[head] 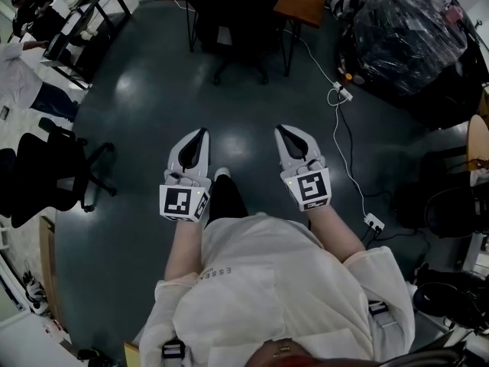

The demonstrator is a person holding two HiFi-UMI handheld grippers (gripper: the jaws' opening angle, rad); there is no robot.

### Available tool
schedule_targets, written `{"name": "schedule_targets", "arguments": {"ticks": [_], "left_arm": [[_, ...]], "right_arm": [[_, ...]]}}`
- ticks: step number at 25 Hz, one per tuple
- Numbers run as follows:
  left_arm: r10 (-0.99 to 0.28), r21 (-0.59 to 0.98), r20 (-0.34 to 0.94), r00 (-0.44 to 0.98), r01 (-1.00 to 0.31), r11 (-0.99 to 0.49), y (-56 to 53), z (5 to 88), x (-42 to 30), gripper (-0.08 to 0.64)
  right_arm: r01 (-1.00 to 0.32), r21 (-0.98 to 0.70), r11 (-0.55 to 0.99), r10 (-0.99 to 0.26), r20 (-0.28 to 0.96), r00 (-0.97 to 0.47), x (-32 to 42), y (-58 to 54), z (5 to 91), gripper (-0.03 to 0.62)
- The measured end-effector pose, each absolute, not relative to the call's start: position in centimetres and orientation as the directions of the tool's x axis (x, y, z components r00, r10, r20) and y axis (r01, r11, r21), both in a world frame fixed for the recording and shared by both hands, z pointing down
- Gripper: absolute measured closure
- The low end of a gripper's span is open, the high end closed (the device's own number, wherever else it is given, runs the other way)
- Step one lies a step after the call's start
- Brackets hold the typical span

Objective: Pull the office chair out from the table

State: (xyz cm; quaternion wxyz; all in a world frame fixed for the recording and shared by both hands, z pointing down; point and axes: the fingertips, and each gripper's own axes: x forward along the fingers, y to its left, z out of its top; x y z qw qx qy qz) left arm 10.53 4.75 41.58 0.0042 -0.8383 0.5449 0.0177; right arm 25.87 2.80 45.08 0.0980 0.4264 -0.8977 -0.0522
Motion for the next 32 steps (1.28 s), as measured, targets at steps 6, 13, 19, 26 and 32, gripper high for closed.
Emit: {"name": "schedule_targets", "arguments": {"ticks": [6,13,19,26,32], "left_arm": [[-0.897,0.012,-0.031,0.441,-0.897,-0.442,-2.2,41.4,5.9,0.543],[-0.882,0.011,-0.038,0.47,-0.882,-0.471,-10.7,40.8,-1.0,0.541],[-0.858,0.016,-0.034,0.513,-0.858,-0.513,-15.8,41.0,-3.4,0.541],[-0.859,0.039,-0.013,0.513,-0.858,-0.513,-21.8,43.0,-4.7,0.541],[-0.859,0.018,-0.015,0.512,-0.858,-0.513,-29.9,43.2,-5.1,0.541]], "right_arm": [[-0.776,0.177,0.606,-0.796,0.124,-0.593,21.2,-3.7,44.5,0.6],[-0.82,0.156,0.55,-0.835,0.116,-0.538,16.0,-12.0,44.3,0.6],[-0.854,0.077,0.514,-0.854,0.142,-0.501,13.4,-17.5,45.2,0.6],[-0.851,0.041,0.524,-0.842,0.173,-0.511,11.8,-23.5,47.0,0.6],[-0.849,0.062,0.525,-0.845,0.158,-0.511,11.3,-31.5,47.2,0.6]]}}
